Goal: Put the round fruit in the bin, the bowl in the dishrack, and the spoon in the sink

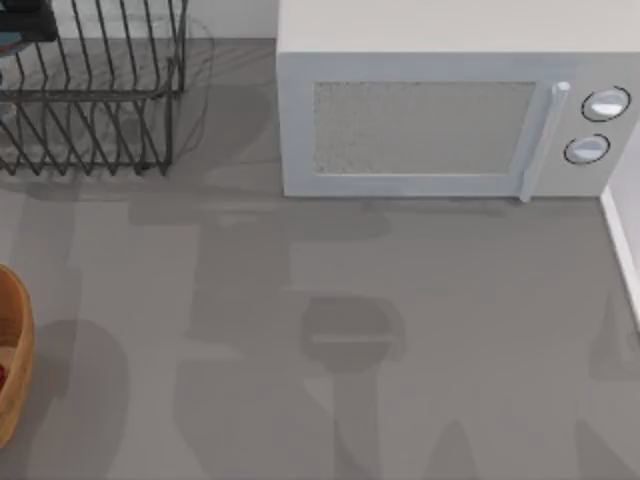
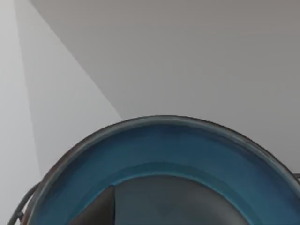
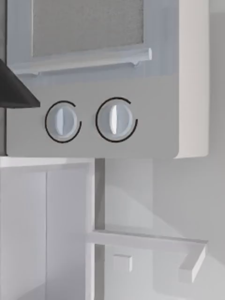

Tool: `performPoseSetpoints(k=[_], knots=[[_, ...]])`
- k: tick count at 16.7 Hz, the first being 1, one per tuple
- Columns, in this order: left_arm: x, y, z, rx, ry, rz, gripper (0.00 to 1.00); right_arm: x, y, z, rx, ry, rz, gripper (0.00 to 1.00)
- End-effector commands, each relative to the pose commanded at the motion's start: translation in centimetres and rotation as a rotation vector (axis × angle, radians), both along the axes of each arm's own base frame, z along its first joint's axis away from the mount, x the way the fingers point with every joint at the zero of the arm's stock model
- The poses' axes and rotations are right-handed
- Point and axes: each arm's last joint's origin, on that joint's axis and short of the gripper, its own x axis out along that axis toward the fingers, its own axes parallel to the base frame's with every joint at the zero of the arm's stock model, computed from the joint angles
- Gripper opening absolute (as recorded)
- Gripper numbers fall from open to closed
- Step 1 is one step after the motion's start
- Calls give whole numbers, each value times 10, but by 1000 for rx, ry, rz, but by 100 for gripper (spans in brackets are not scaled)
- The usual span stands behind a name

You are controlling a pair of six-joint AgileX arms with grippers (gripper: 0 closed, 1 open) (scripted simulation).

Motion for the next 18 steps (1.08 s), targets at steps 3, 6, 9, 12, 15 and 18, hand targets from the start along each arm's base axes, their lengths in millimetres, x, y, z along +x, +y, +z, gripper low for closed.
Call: performPoseSetpoints(k=[3,6,9,12,15,18], knots=[[-7,-6,-4,-5,37,-22,100,0,0,0,0,0,0,100],[-35,-17,-11,-5,136,-61,100,0,0,0,0,0,0,100],[-73,-19,10,-1,121,-48,100,0,0,0,0,0,0,100],[-118,-17,37,-15,39,-6,100,0,0,0,0,0,0,100],[-159,-17,49,-17,-18,18,100,0,0,0,0,0,0,100],[-205,-20,53,18,-101,29,100,0,0,0,0,0,0,100]])
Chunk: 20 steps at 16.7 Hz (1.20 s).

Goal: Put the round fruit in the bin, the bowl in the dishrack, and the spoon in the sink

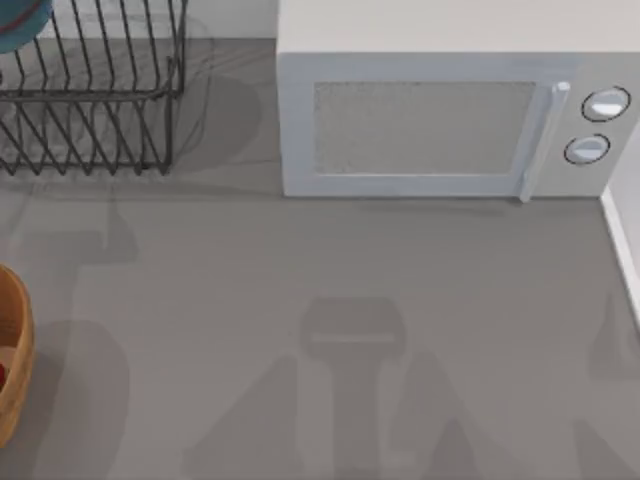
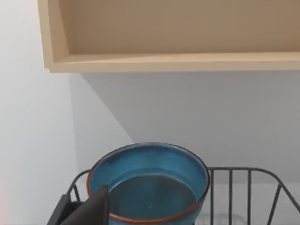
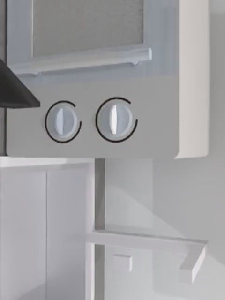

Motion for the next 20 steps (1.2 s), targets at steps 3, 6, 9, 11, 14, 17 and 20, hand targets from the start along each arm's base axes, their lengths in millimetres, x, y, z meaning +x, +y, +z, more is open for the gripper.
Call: performPoseSetpoints(k=[3,6,9,11,14,17,20], knots=[[-44,-2,-21,20,-44,20,100,0,0,0,0,0,0,100],[-67,-2,-52,6,-49,39,100,0,0,0,0,0,0,100],[-71,-5,-94,-11,51,19,100,0,0,0,0,0,0,100],[-71,-7,-109,-17,95,-6,100,0,0,0,0,0,0,100],[-71,-7,-111,-19,102,-11,100,0,0,0,0,0,0,100],[-71,-7,-111,-19,102,-11,100,0,0,0,0,0,0,100],[-71,-7,-111,-19,102,-11,100,1,-1,2,-55,42,-12,100]])
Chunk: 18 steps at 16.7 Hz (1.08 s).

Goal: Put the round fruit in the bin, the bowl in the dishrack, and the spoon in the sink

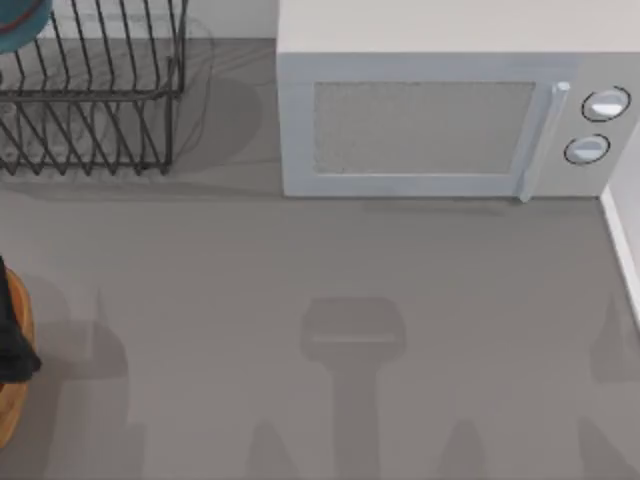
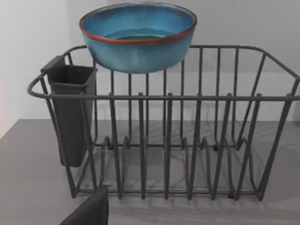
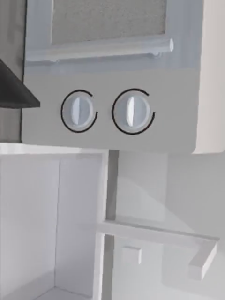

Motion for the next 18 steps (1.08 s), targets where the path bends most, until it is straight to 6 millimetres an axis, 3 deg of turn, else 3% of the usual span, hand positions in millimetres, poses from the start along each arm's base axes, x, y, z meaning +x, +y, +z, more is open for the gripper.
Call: performPoseSetpoints(k=[5,10,18], knots=[[0,0,0,0,0,0,100,5,-6,11,-260,194,-12,100],[0,0,0,0,0,0,100,19,-16,25,-627,501,71,100],[0,0,0,0,0,0,100,55,-44,39,-1117,969,536,100]])
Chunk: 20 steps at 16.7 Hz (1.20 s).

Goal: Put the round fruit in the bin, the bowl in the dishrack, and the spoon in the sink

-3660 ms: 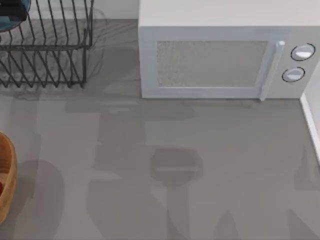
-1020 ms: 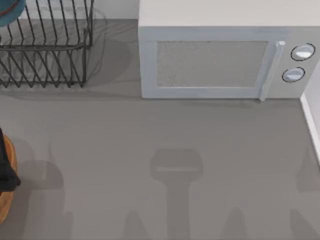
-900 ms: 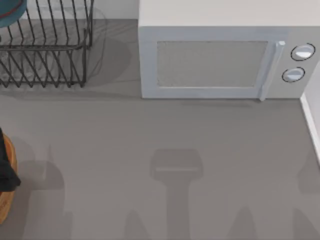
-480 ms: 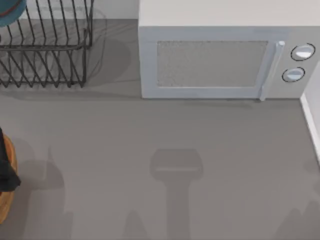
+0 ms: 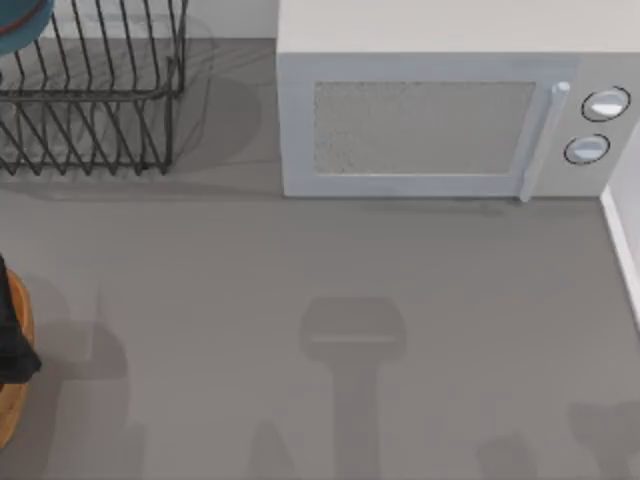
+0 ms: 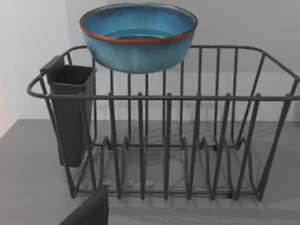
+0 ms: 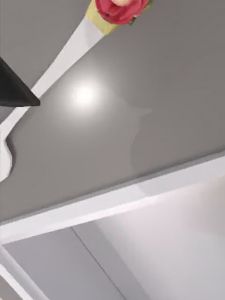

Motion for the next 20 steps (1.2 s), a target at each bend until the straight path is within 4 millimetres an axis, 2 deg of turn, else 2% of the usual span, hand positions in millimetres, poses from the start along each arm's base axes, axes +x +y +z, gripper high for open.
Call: performPoseSetpoints(k=[5,9,13,20], knots=[[0,0,0,0,0,0,100,22,-21,-1,-62,309,289,100],[0,0,0,0,0,0,100,35,-36,-5,-47,467,484,100],[0,0,0,0,0,0,100,43,-45,-8,-21,545,599,100],[0,0,0,0,0,0,100,43,-45,-8,-20,553,620,100]])
